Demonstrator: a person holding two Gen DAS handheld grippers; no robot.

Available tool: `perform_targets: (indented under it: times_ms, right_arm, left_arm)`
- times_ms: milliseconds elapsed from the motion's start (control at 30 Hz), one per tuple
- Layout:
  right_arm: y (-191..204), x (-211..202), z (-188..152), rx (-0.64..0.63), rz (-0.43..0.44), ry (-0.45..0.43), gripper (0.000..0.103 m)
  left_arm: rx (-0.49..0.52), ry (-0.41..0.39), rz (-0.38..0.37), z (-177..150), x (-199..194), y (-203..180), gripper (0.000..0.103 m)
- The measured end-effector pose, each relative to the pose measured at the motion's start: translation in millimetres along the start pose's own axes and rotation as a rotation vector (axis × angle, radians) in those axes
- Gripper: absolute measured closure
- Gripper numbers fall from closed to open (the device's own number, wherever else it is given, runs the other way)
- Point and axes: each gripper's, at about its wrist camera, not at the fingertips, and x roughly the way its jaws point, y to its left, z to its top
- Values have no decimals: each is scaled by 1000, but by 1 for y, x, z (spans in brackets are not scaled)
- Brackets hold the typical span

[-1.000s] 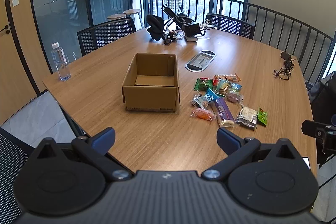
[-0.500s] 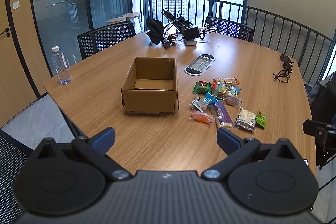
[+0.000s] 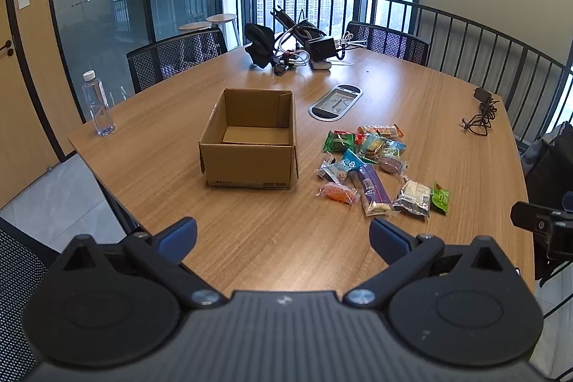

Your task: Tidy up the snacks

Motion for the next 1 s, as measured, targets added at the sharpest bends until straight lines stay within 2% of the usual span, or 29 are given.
perform_targets:
  times_ms: [367, 533, 800, 1000]
  right_arm:
    - [1, 9, 7, 6, 41, 21, 1]
    - [-3, 24, 10, 29, 61, 49, 6]
    - [-1, 66, 15, 61, 47, 123, 28]
    - [1, 94, 18, 88, 21, 162, 28]
  left_arm:
    - [21, 36, -37, 14, 16, -3, 1]
    - [44, 51, -68, 21, 36, -7, 1]
    - [60, 107, -111, 38, 84, -5, 10]
    - [78, 155, -144, 47, 120, -8, 17]
